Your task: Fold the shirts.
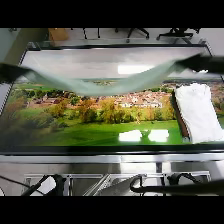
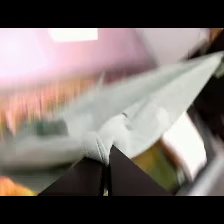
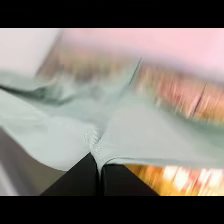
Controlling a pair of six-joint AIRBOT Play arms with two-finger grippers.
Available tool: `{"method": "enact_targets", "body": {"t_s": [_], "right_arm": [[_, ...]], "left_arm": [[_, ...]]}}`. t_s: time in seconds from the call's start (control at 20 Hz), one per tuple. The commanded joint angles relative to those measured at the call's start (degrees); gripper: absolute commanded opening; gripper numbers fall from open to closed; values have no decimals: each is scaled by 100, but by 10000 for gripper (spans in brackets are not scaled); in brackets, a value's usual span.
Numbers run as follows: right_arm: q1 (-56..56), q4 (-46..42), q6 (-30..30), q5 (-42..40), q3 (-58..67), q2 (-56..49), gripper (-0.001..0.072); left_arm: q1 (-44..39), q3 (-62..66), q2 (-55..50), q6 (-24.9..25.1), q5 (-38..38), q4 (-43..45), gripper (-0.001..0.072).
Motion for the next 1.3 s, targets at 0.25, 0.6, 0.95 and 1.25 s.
{"method": "enact_targets", "body": {"t_s": [0.25, 0.6, 0.95, 1.25], "right_arm": [[-1014, -13, 367, -1250, 1703, 1478, 20], [-726, 363, -31, -560, -17, 404, 18], [295, -254, -553, -1657, -1364, -2225, 18], [479, 284, -916, -2114, -831, -4142, 18]], "left_arm": [[2000, 2170, 1331, -1176, 1178, -1091, 10], [-1191, 2006, 0, -1711, 1093, 2640, 10], [-3005, 1169, -2973, -2568, 2046, 6116, 10], [-2959, 2881, -5587, -2920, 1443, 6124, 10]]}}
